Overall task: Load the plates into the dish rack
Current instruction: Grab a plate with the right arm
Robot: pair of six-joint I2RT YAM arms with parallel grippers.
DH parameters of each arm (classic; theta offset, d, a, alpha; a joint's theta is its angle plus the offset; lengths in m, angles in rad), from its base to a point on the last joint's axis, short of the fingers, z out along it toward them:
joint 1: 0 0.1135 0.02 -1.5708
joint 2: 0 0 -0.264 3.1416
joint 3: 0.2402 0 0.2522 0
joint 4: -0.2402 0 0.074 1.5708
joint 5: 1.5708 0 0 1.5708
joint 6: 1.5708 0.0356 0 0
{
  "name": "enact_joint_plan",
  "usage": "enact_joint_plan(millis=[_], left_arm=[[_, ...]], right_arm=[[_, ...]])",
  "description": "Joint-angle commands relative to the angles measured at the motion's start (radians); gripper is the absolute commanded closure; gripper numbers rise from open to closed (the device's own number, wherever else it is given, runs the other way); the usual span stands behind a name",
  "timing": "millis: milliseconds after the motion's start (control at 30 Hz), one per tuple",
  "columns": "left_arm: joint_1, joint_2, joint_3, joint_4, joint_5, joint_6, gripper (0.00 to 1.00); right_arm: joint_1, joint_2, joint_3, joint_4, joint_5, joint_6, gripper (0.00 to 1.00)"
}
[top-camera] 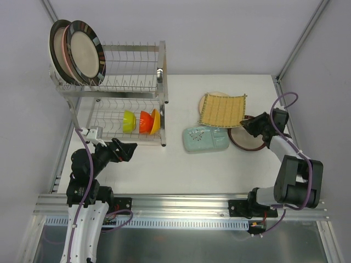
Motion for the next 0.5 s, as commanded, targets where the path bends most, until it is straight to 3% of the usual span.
enact_joint_plan(millis=[0,233,467], left_arm=[[0.005,0.004,0.016,0.017,0.016,0.007,0.01],[0.004,0.008,0.016,0.016,0.016,0.007,0.01],[0.004,0.008,0.016,0.017,0.014,0.008,0.01]], right_arm=[[-0.028,-0.044,-0.034,0.06,-0.05,0.012,0.99],[-0.054,-0.013,-0.12,0.089,-0.049,0.023,0.94],[-0.06,0.019,-0.146,0.103,-0.041,0.008,0.73]])
